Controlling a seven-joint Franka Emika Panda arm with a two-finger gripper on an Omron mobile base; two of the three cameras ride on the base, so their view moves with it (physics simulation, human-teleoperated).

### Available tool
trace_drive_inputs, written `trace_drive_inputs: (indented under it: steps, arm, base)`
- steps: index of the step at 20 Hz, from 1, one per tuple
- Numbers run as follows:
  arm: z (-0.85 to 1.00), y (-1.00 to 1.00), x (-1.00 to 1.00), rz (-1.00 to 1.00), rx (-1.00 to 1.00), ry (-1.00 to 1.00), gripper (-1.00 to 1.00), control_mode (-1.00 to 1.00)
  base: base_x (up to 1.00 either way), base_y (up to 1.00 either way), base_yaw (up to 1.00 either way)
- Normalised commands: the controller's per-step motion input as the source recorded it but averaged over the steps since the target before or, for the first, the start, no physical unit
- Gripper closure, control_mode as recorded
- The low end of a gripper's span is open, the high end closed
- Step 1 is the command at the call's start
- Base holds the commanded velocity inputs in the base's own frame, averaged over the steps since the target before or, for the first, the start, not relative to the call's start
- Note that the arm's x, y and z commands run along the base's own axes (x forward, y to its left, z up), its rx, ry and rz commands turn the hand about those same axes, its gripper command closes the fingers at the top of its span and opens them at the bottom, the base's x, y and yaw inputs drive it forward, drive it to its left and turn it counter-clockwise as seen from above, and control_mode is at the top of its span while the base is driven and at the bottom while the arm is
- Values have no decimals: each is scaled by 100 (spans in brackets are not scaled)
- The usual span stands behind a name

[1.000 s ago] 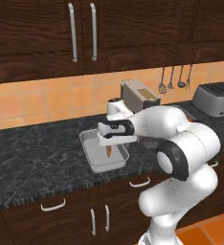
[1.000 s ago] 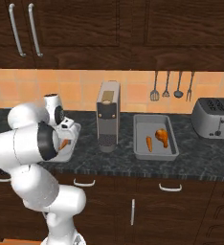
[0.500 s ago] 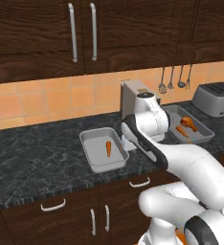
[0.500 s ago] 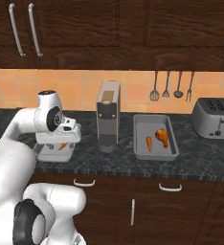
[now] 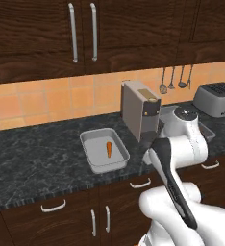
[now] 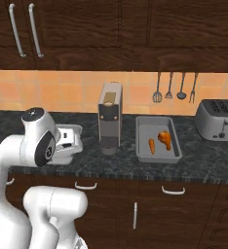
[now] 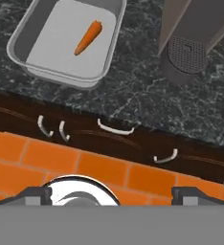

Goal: Place one carrot and one chicken drumstick in each tupperware on the nearby counter, to pack two identical lunches.

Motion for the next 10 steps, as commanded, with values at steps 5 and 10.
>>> trace_drive_inputs:
  steps: [5, 10]
  arm:
    - [94, -3, -15, -21, 18, 0, -100, -100]
    - [16, -13, -93, -24, 8, 7, -100, -100]
  base:
    - [0, 0, 0]
    - [0, 0, 0]
